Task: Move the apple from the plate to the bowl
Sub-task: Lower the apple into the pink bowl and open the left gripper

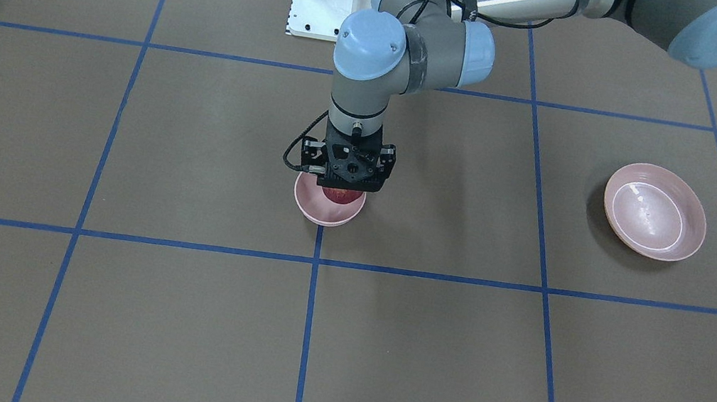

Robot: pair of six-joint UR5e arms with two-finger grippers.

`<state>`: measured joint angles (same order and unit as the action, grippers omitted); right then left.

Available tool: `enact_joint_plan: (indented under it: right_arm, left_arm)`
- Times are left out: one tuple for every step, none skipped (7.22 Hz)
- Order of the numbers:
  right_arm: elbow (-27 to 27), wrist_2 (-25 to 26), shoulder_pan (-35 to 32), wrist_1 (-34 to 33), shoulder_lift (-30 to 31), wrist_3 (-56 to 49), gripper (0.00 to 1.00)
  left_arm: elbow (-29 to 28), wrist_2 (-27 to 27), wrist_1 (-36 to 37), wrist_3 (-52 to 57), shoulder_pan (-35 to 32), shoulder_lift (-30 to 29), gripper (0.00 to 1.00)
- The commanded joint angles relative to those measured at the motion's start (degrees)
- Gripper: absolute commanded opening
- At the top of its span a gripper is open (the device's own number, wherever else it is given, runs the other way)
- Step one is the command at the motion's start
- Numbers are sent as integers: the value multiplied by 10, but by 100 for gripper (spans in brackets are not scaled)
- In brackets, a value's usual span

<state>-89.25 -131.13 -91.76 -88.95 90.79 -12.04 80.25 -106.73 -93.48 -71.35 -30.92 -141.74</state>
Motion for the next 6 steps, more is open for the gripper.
enact_joint_plan:
  right_arm:
    - [0,0,0,0,0,0,100]
    - [-1,0,0,0,0,0,100]
    - [-1,0,0,0,0,0,100]
    - [-1,0,0,0,0,0,100]
    - [0,0,0,0,0,0,100]
    - [0,-8,0,0,0,0,100]
  left_arm:
    - [-8,0,-30,0,2,4,99]
    - [-2,2,-29,2,0,5,99]
    - [8,1,-24,8,-9,12,99]
    - [43,-3,-22,29,-28,45,99]
    - [109,-19,6,99,-54,101,99]
    - [163,-62,53,177,-99,142,99]
